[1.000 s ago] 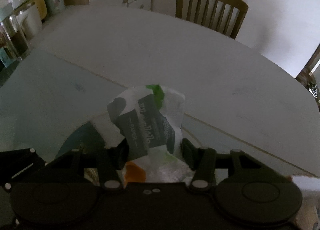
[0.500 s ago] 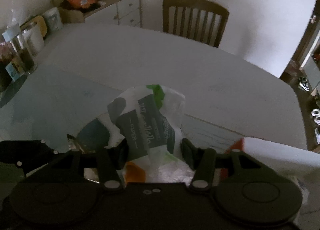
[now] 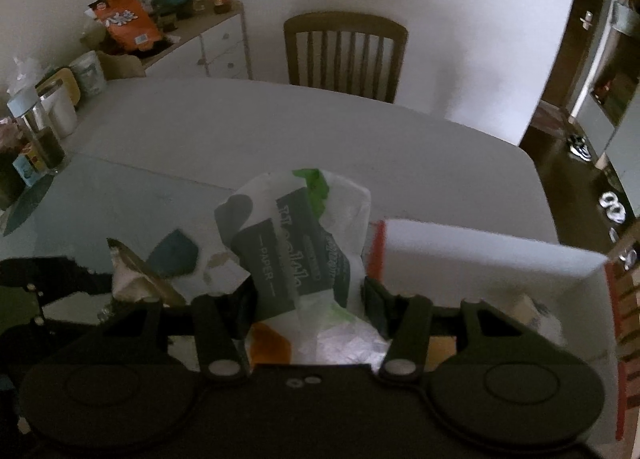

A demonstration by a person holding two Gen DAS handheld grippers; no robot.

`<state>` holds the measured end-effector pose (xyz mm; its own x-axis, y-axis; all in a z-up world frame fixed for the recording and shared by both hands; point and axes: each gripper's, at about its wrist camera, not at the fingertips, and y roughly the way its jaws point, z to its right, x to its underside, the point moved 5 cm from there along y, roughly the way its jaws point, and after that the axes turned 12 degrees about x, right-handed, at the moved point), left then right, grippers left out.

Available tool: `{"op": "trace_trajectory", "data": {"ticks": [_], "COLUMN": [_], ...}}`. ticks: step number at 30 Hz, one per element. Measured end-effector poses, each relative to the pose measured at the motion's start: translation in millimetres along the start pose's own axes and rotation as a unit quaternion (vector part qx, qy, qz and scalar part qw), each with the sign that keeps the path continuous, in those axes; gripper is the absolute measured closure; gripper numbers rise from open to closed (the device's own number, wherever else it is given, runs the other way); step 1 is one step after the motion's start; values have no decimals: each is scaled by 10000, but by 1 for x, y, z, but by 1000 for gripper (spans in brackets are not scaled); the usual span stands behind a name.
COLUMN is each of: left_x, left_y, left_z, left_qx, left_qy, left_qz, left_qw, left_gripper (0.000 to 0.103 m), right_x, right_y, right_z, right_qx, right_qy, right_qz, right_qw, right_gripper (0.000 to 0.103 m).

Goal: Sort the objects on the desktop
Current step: 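Carry the white bag in the right tool and foil packet in the left tool over the box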

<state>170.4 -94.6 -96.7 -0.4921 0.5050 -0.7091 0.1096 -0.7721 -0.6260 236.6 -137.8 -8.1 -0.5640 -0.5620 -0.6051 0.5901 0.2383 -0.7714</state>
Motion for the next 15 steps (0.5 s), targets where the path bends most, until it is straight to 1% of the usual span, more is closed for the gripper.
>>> {"op": "trace_trajectory", "data": {"ticks": [8,15], "left_x": [-11,-29], "left_y": [-5,-5], "left_z": [25,65], "left_qx": [8,134], "left_qy": [69,262], "left_qz": [-39,-39], "left_qw": [10000,9996], "left_gripper": [59,59], "right_x": [18,33], "right_y": [-18,-30], "right_z": [36,72], "right_qx": [206,357], "right_qy": [134,338], "right_qz": [15,55], "right_qw": [9997,9988], "right_gripper": [49,49]}}
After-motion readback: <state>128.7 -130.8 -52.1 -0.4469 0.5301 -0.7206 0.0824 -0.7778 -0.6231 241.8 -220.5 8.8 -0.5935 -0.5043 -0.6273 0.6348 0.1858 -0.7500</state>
